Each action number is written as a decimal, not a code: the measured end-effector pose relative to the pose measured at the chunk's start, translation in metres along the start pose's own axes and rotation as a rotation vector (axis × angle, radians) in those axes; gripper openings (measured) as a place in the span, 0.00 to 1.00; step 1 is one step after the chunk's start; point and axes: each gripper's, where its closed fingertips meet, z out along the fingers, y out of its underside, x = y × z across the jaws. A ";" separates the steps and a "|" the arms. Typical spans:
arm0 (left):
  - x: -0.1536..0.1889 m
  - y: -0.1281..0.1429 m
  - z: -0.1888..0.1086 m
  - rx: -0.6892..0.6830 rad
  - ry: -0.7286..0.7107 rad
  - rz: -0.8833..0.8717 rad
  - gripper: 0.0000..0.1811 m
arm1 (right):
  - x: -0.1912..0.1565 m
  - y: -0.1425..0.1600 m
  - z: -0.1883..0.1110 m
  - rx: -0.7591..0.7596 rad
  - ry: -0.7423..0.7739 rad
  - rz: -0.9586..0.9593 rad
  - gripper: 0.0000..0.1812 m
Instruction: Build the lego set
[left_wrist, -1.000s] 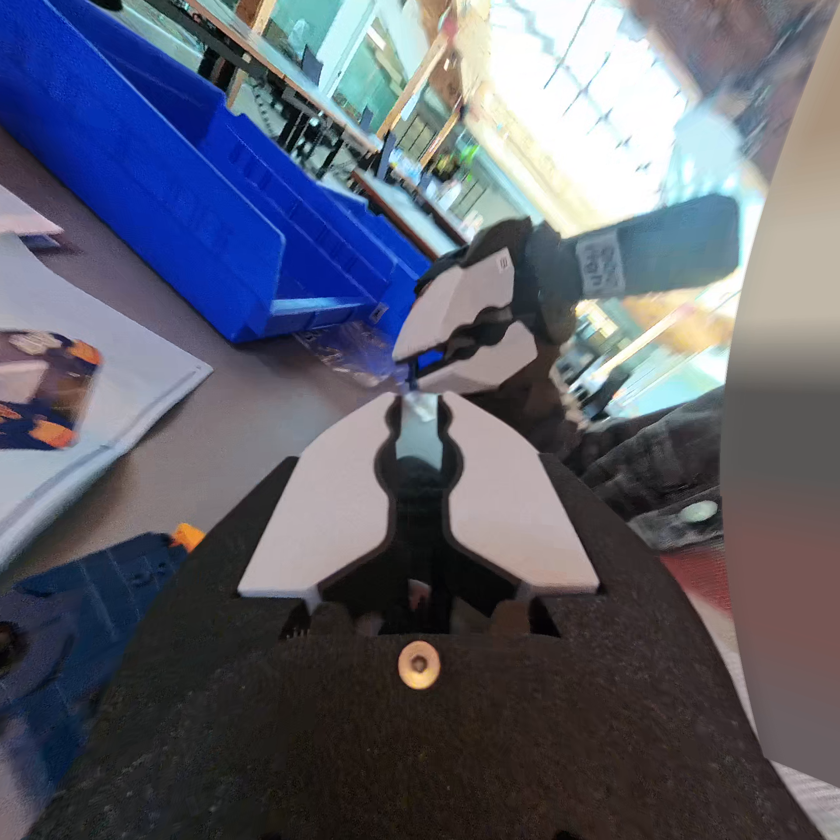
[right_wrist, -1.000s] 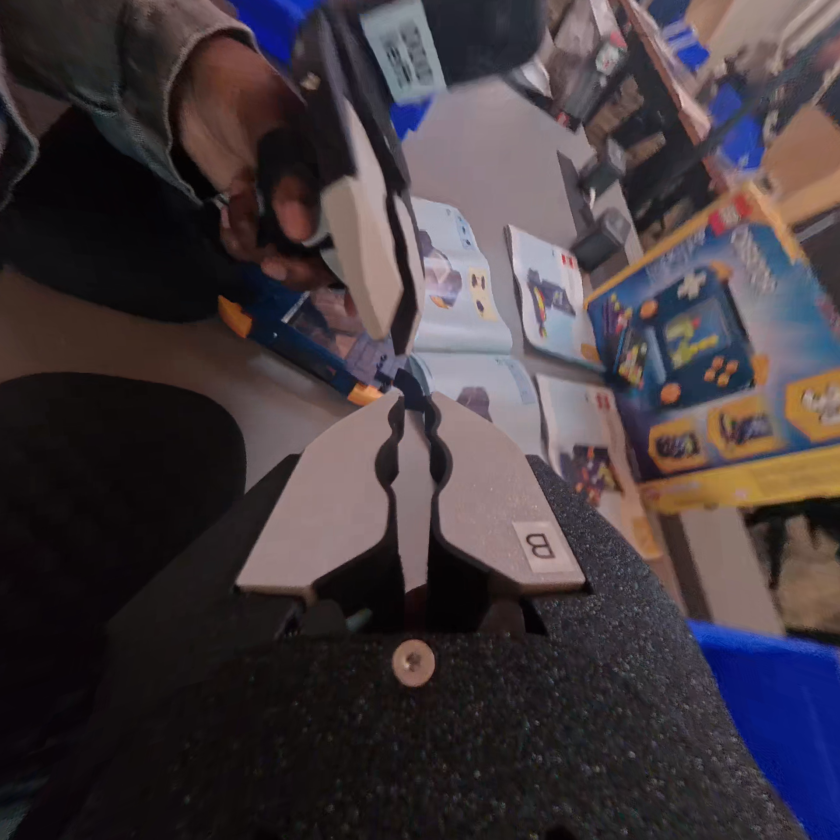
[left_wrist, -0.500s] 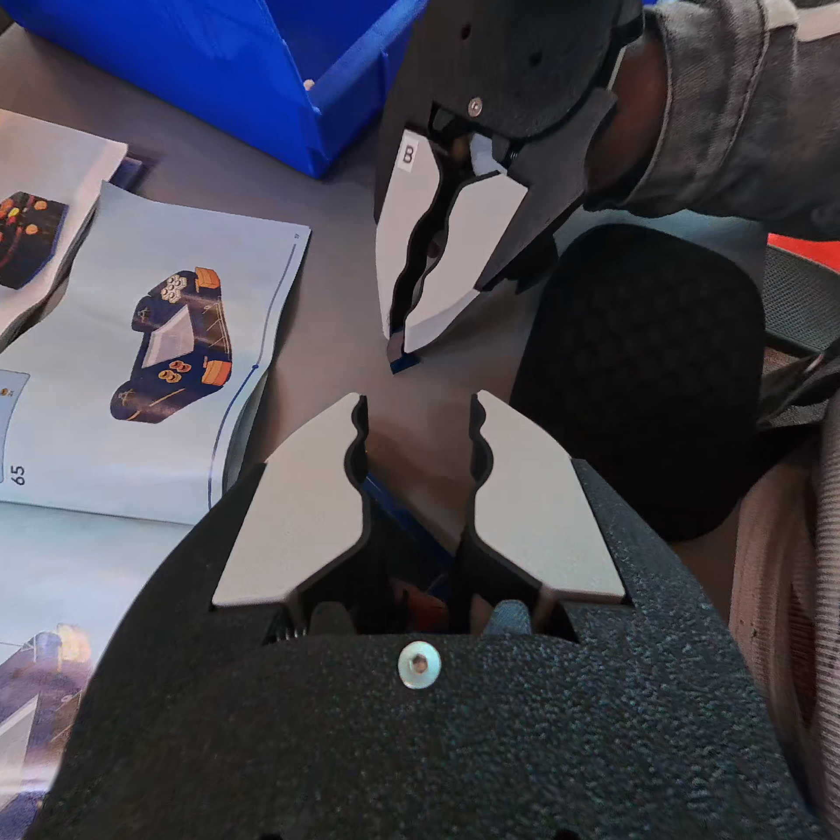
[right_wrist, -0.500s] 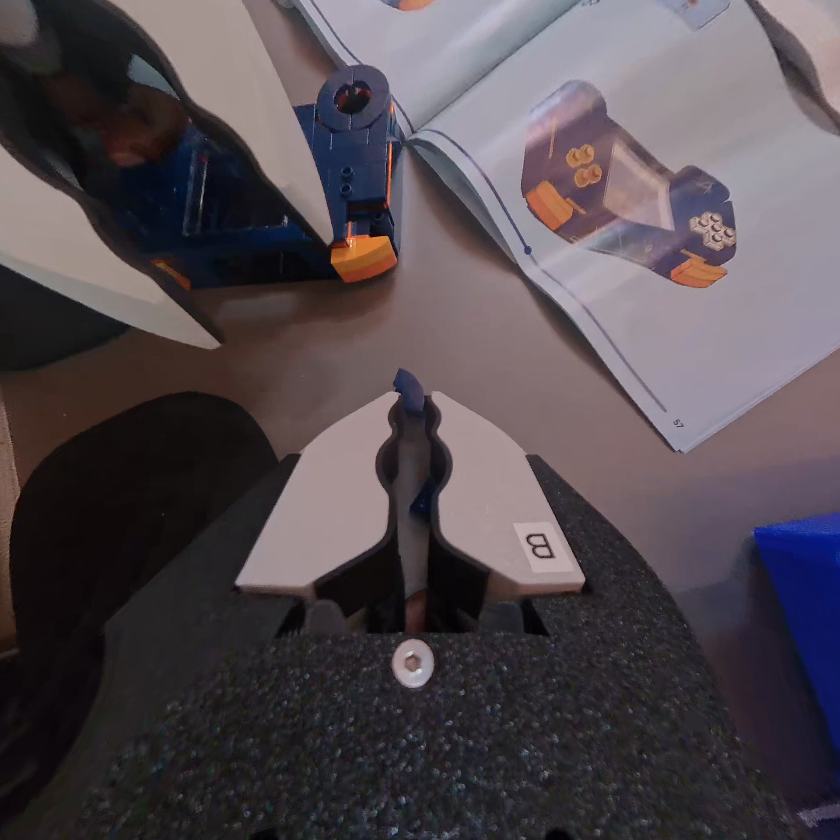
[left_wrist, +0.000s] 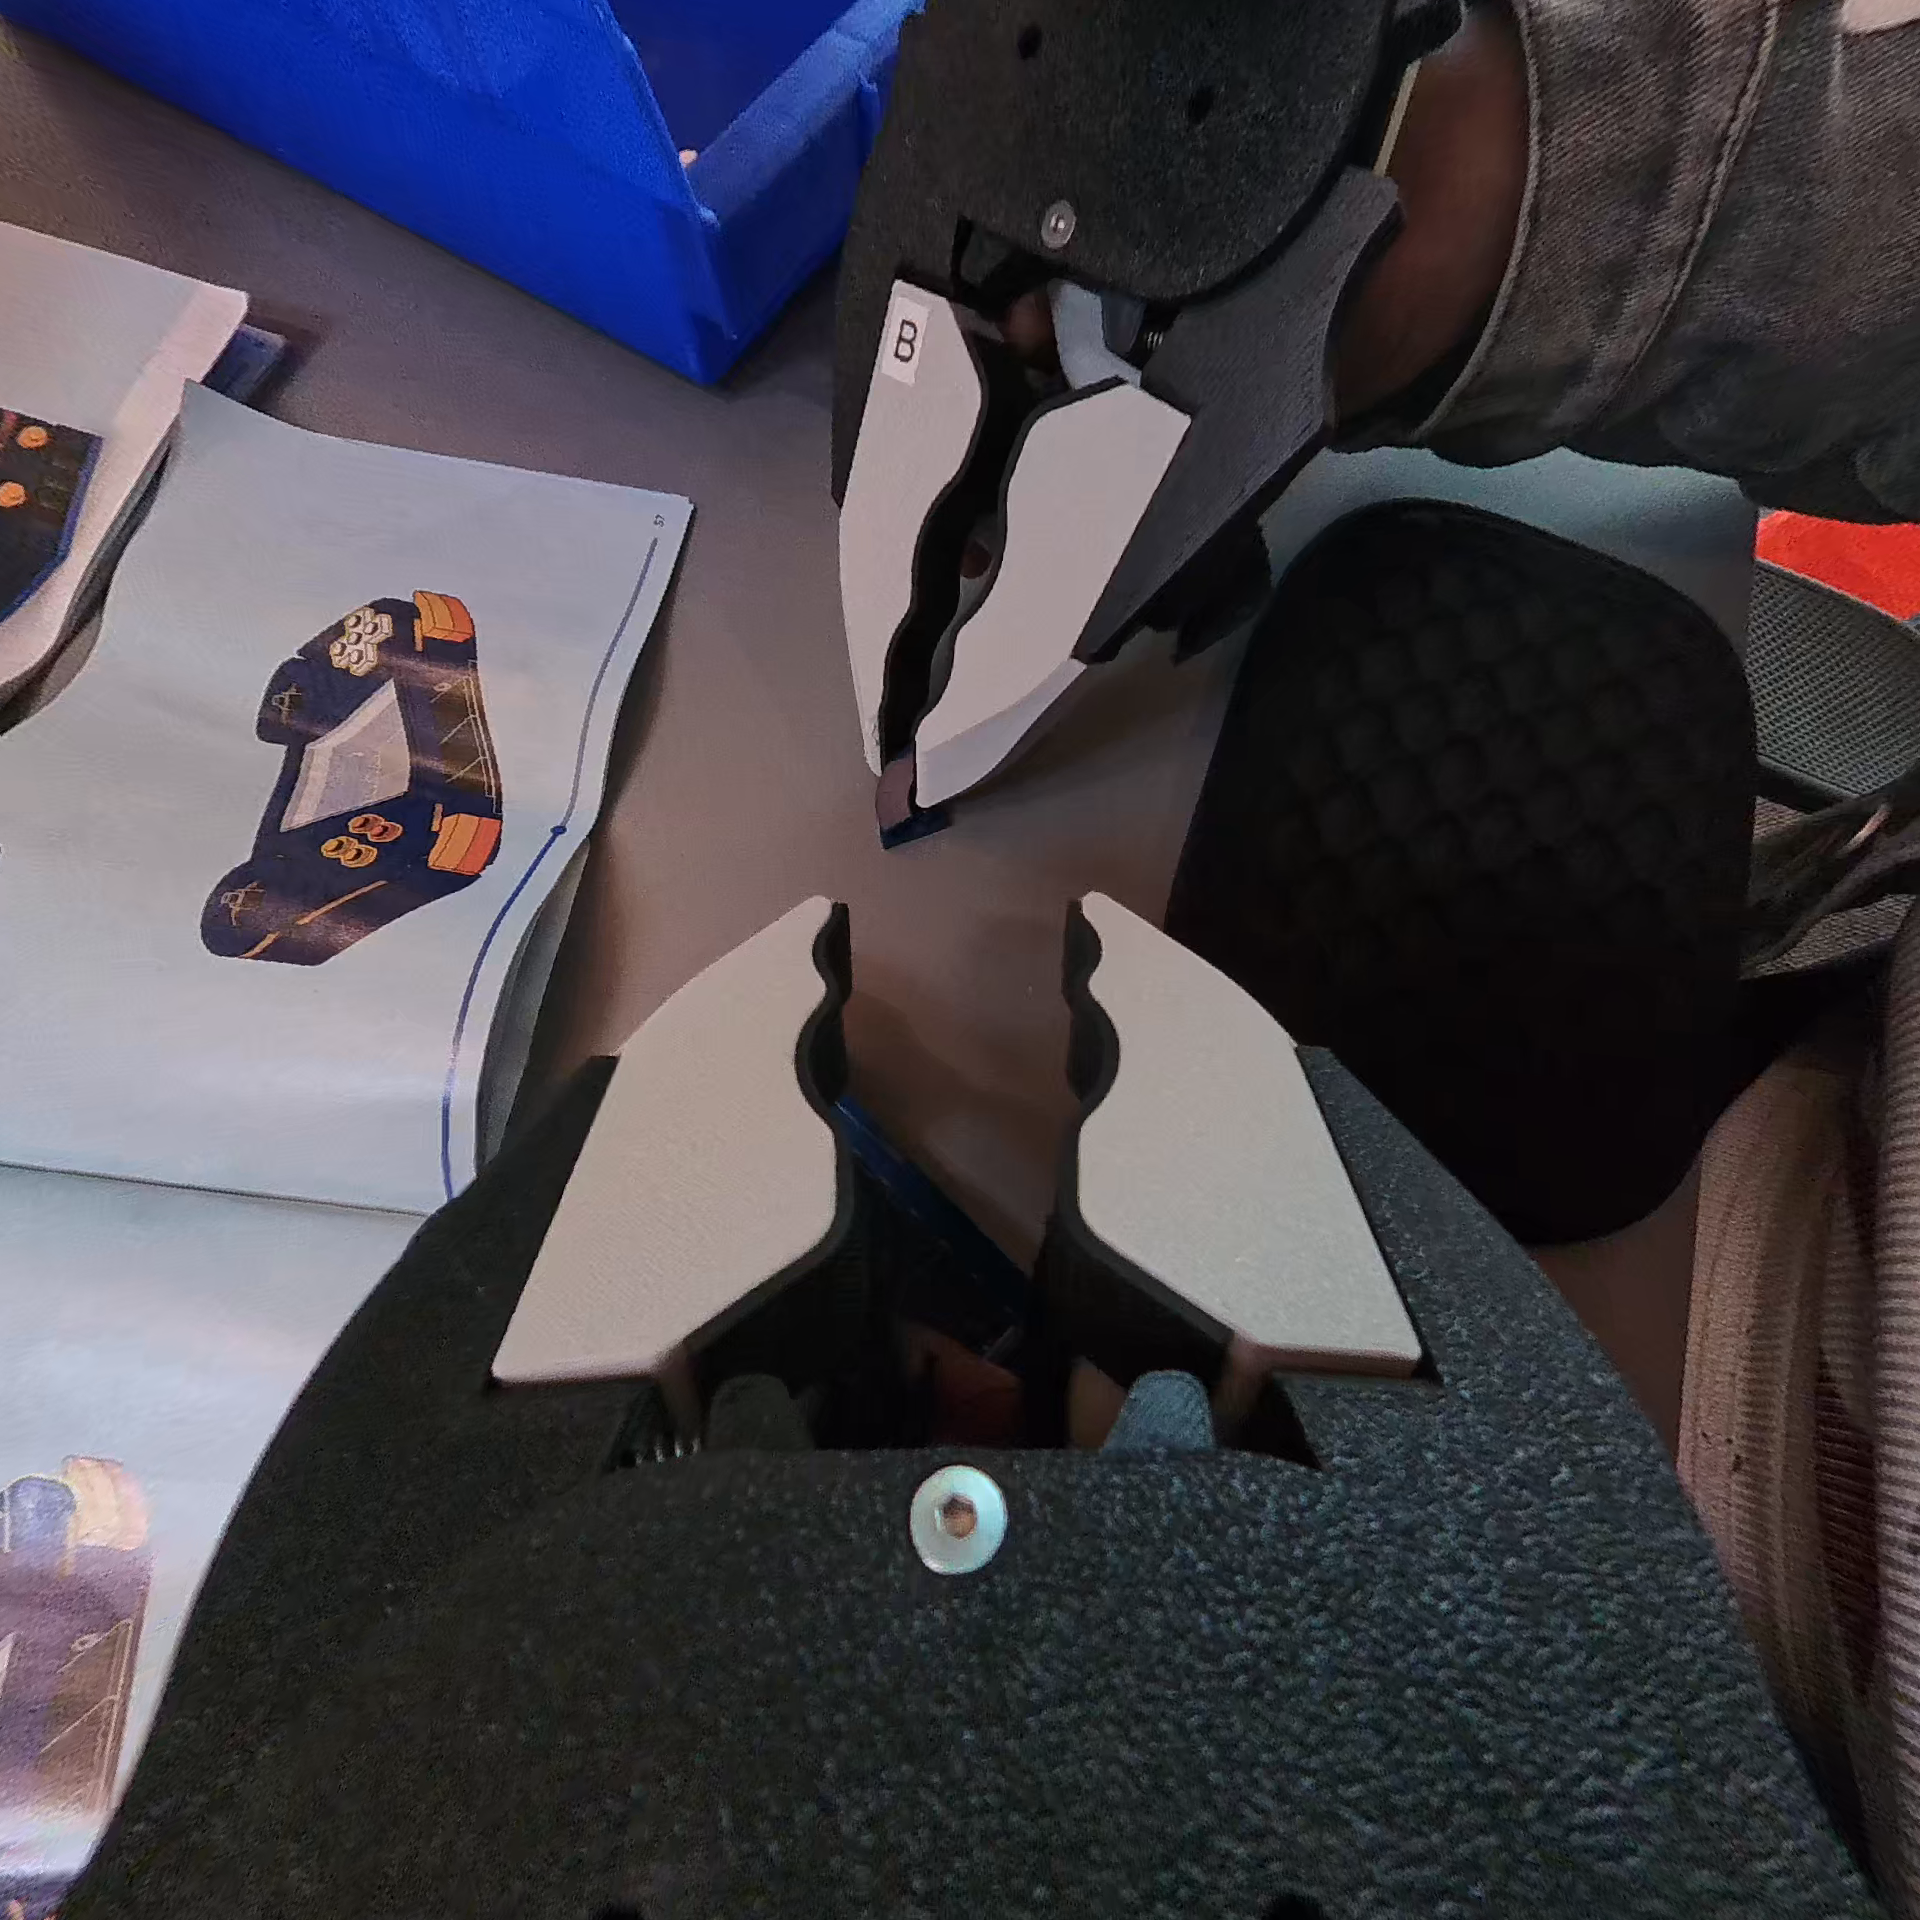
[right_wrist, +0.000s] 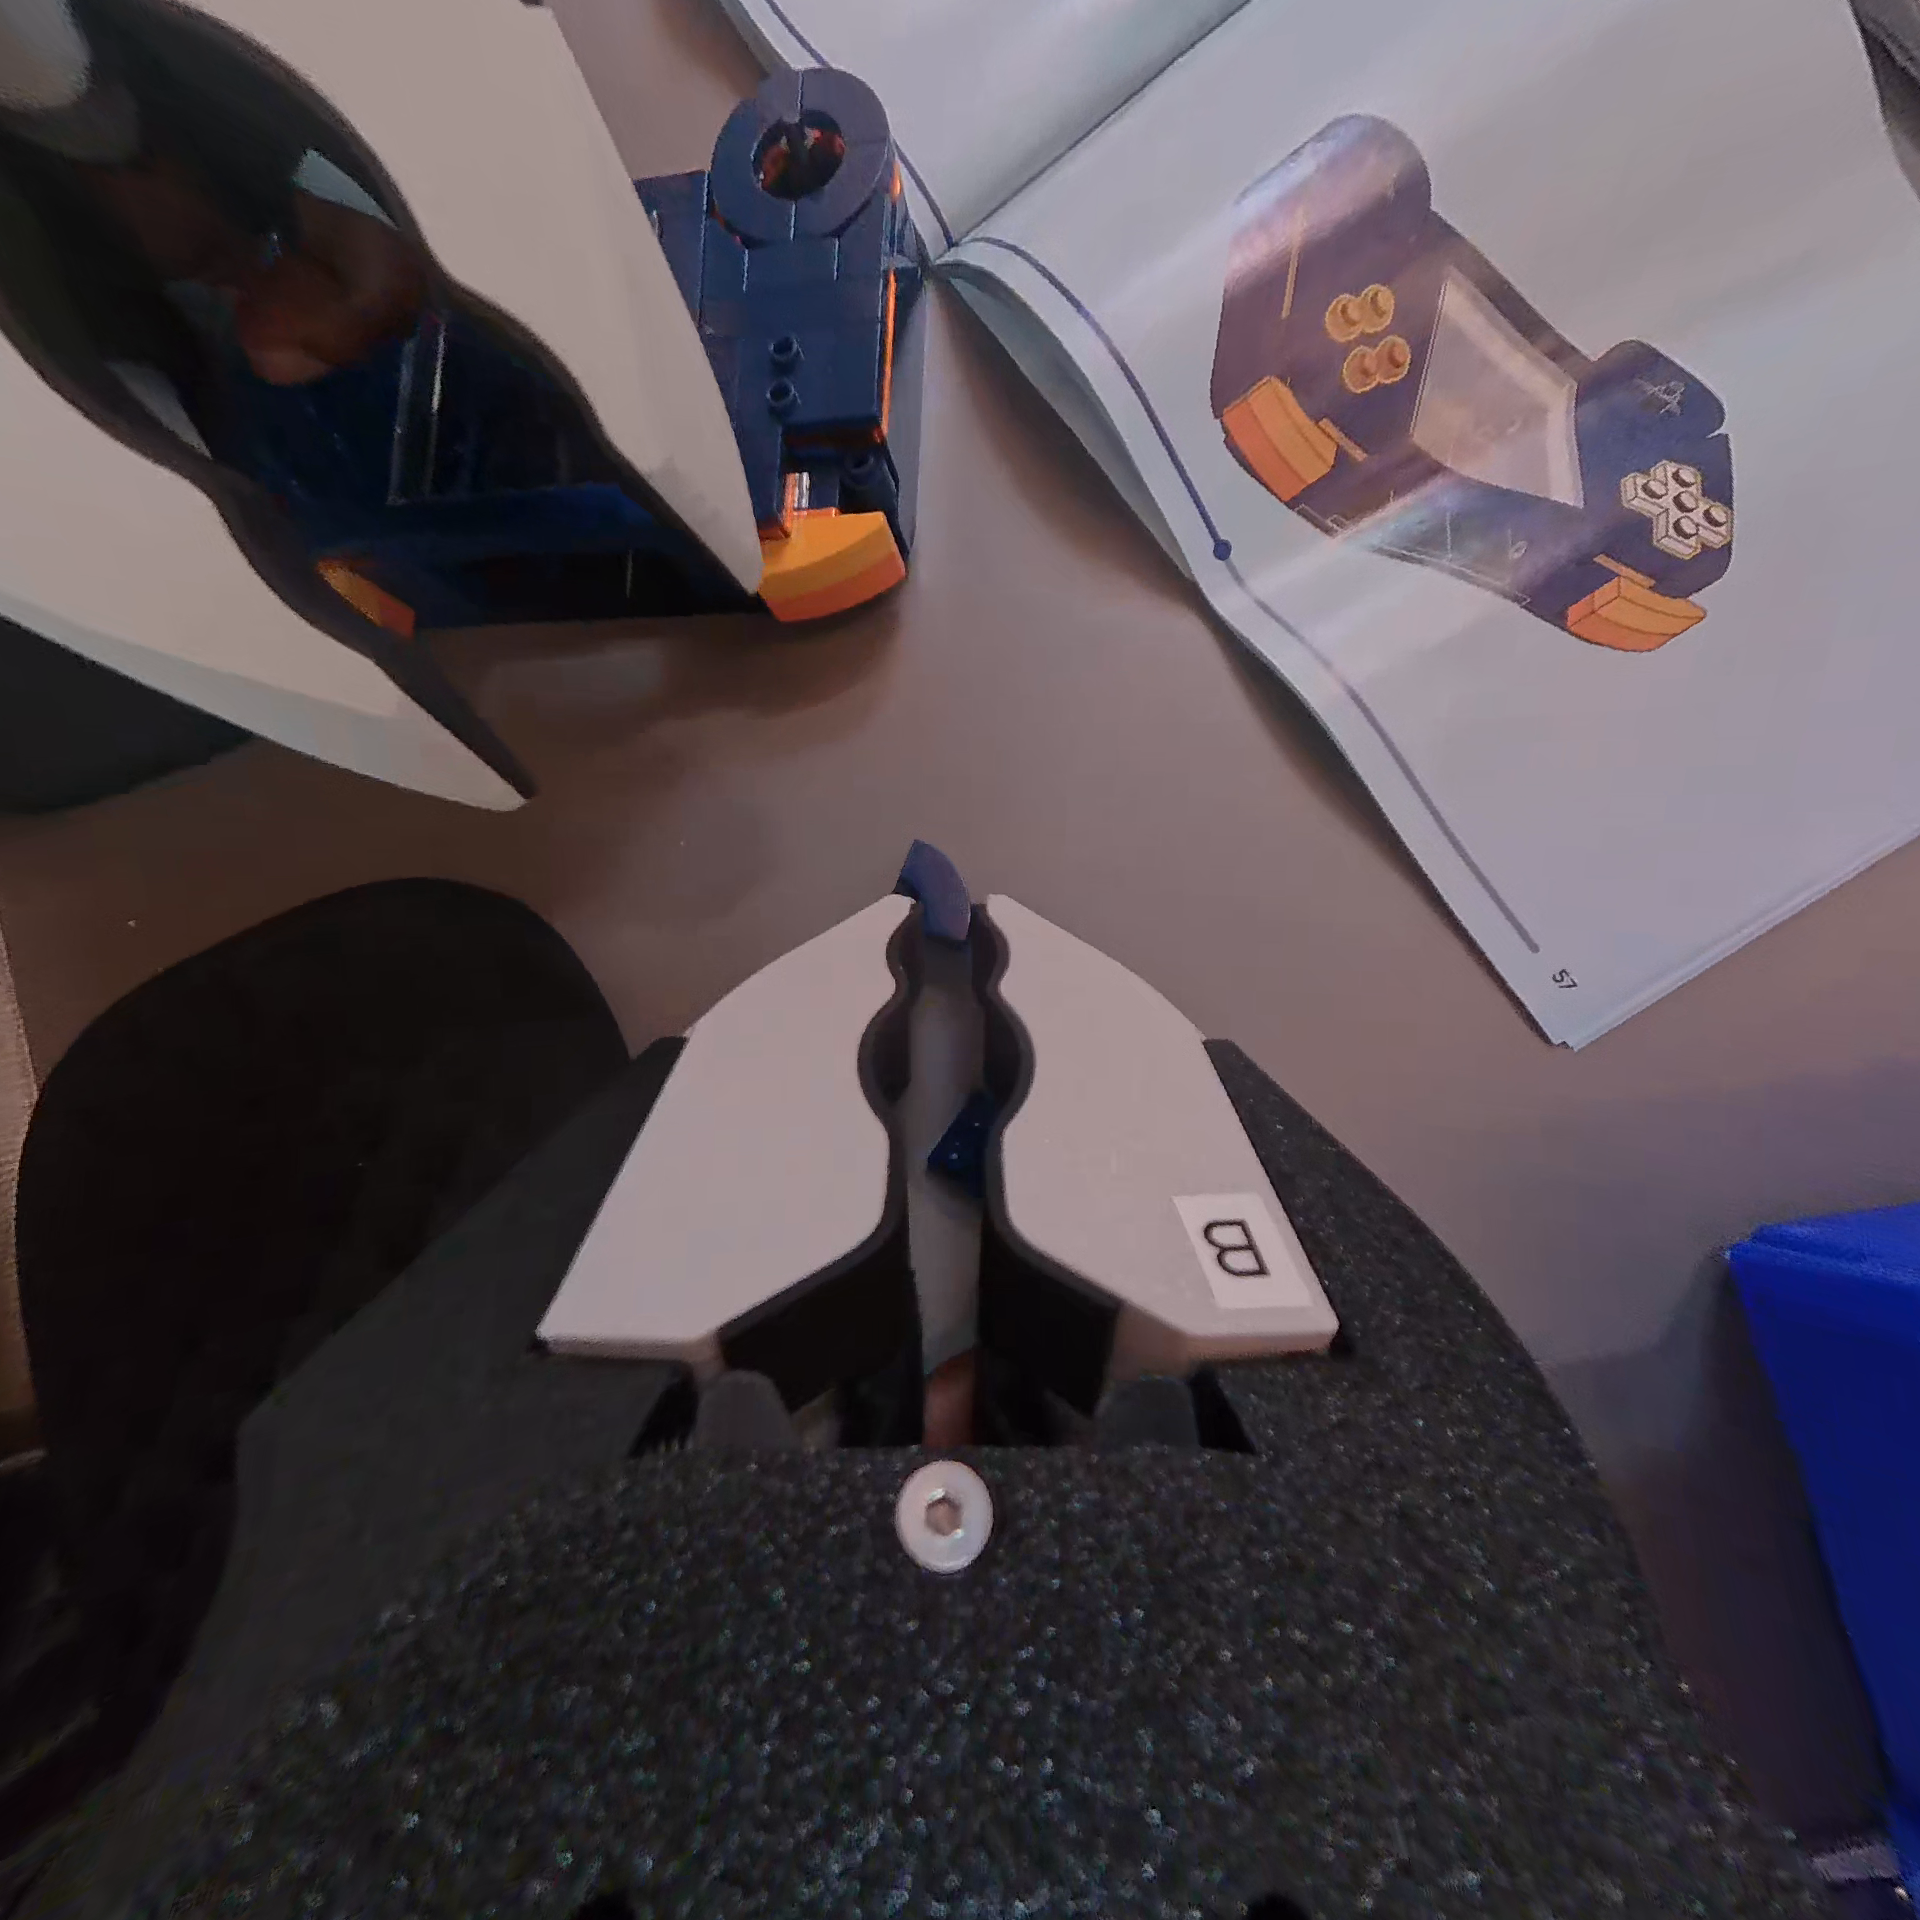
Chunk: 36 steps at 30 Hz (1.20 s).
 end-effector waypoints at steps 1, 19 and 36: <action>0.000 0.000 0.000 0.000 -0.002 0.001 0.22 | 0.000 0.000 0.000 -0.003 -0.001 -0.004 0.04; -0.001 0.003 0.000 0.004 -0.015 0.002 0.21 | 0.004 -0.008 -0.004 0.010 -0.009 0.091 0.07; 0.001 0.006 -0.001 -0.001 -0.025 -0.004 0.20 | 0.006 -0.006 -0.006 -0.029 -0.014 -0.024 0.00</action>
